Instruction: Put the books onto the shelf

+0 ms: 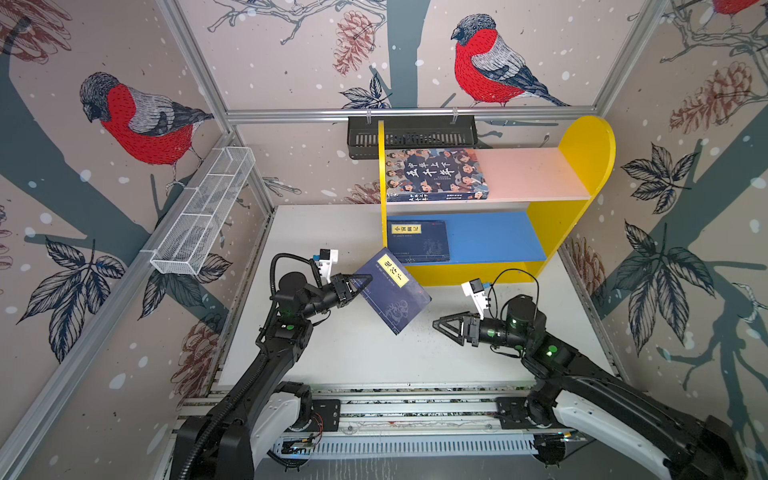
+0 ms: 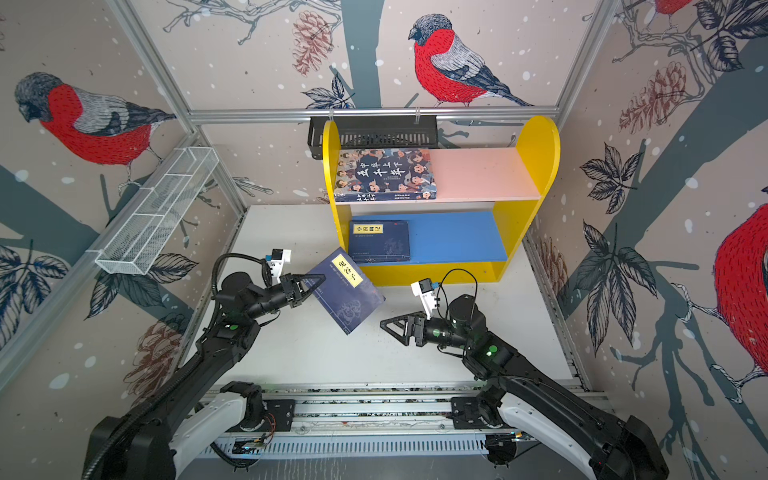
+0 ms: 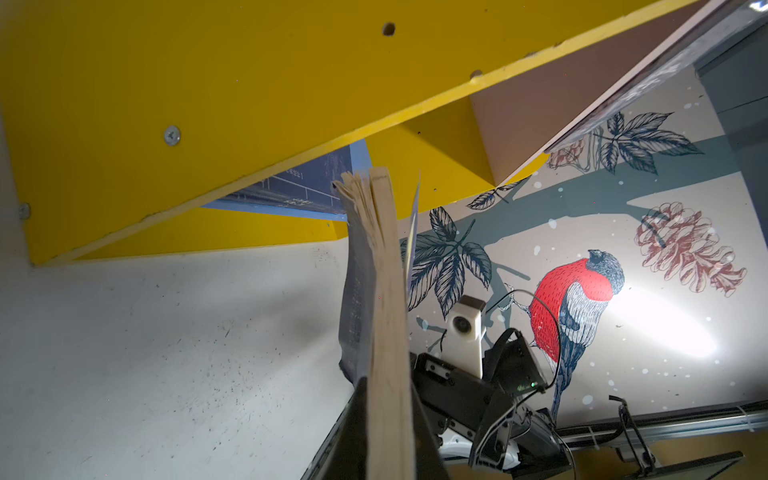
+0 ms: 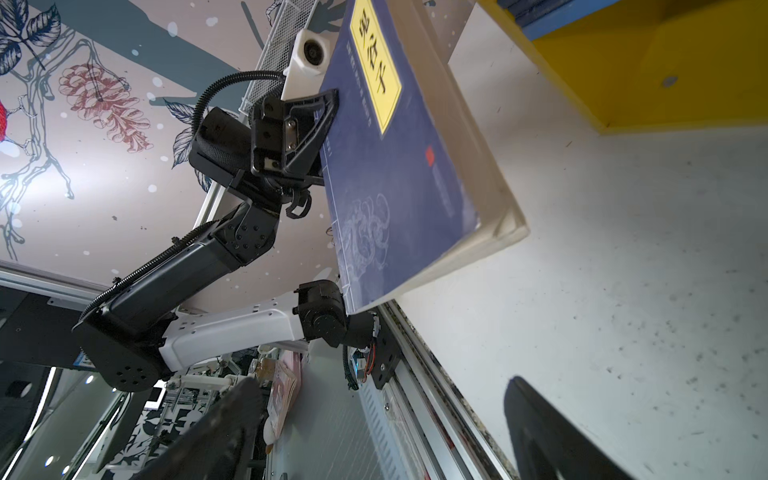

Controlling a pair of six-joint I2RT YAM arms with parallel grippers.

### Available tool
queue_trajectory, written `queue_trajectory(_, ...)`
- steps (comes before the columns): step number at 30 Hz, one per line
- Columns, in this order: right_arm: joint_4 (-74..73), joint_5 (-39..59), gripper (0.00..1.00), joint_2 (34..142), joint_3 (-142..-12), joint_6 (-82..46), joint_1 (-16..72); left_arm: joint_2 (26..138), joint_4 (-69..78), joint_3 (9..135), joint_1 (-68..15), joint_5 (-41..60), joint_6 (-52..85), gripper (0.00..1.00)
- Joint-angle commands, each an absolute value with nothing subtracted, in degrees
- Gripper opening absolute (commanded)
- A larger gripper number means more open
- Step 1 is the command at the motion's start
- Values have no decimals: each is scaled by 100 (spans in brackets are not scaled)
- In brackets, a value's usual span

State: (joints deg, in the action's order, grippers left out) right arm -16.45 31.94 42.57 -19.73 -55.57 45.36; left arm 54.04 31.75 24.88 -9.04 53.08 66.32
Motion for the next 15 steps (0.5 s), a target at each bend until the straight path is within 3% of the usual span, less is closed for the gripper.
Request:
queue_trajectory(1,-2913,2301,93,4507,-1744,-6273,4935,5393,4320,2504,-879,5214,7198,0)
queue_trajectory(7,-4027,1544,93,5213,-1714,-6526,5486,5342,4211,2614,-905,5218,6960,0)
queue_trajectory(15,-5057,1126,93,5953,-1837,-6611,5528,5225,4553,2384,-905,5110,7233,0)
